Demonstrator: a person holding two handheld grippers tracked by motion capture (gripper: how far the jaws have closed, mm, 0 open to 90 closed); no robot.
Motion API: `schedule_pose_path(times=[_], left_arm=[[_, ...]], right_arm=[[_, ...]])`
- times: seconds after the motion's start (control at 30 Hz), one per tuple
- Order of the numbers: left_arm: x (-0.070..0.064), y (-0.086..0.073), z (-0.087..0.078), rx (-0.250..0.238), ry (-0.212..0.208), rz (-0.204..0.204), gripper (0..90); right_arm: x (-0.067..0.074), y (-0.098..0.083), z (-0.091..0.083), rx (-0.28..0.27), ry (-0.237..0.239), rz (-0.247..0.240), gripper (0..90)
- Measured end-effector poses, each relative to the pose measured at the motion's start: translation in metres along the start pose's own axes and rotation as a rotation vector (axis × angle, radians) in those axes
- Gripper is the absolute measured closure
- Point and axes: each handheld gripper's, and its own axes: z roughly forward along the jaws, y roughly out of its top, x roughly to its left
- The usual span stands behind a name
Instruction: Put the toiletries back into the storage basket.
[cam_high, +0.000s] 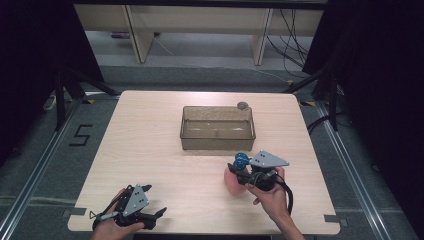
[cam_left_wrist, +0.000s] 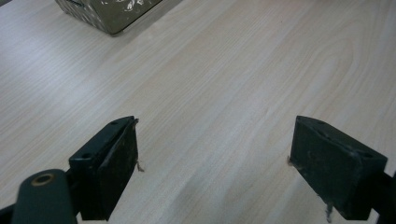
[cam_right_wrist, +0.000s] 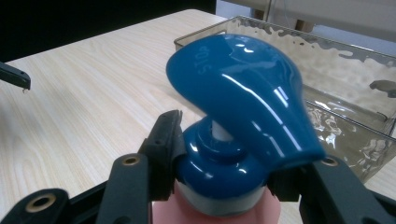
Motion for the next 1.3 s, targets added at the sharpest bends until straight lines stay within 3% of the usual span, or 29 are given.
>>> schedule_pose_path(times=[0.13,0.23,0.33,0.53,0.57,0.7,0.73,0.87,0.9,1.13,1.17,1.3], left_arm=[[0.001,0.0,0.0,-0.001,-0.007,0.002,14.8],[-0.001,-0.001,0.001,-0.009,-0.004,-0.013,14.8],[0.0,0.0,0.0,0.003,0.002,0.001,14.8],[0.0,0.0,0.001,0.007,-0.007,-0.001,14.8],[0.0,-0.001,0.001,0.006,-0.008,-0.003,14.8],[0.001,-0.001,0.001,0.0,-0.005,0.0,14.8],[0.001,-0.001,0.0,0.0,-0.008,0.0,14.8],[0.001,-0.001,0.001,0.002,-0.005,-0.002,14.8],[0.001,-0.001,0.001,0.002,-0.003,0.0,14.8],[0.001,-0.001,0.0,0.0,-0.003,-0.005,14.8],[0.001,-0.001,0.0,0.001,-0.002,-0.006,14.8],[0.001,-0.001,0.0,0.004,-0.002,-0.005,14.8]], right_arm=[[0.002,0.0,0.0,0.001,-0.003,0.013,53.3],[0.001,0.0,0.001,0.002,0.0,-0.002,53.3],[0.0,0.002,-0.001,-0.01,-0.012,-0.021,53.3],[-0.003,0.011,-0.005,-0.031,-0.018,-0.015,53.3],[-0.002,0.013,-0.005,-0.021,-0.016,0.011,53.3],[-0.007,0.019,-0.004,-0.023,-0.017,0.002,53.3],[-0.006,0.02,-0.005,-0.015,-0.015,0.025,53.4],[-0.01,0.025,-0.003,-0.035,-0.017,0.009,53.4],[-0.009,0.026,-0.003,-0.031,-0.024,0.031,53.3],[-0.017,0.037,0.0,-0.039,-0.023,0.026,53.4],[-0.02,0.041,0.001,-0.043,-0.026,0.0,53.4],[-0.022,0.045,0.004,-0.042,-0.031,0.016,53.4]])
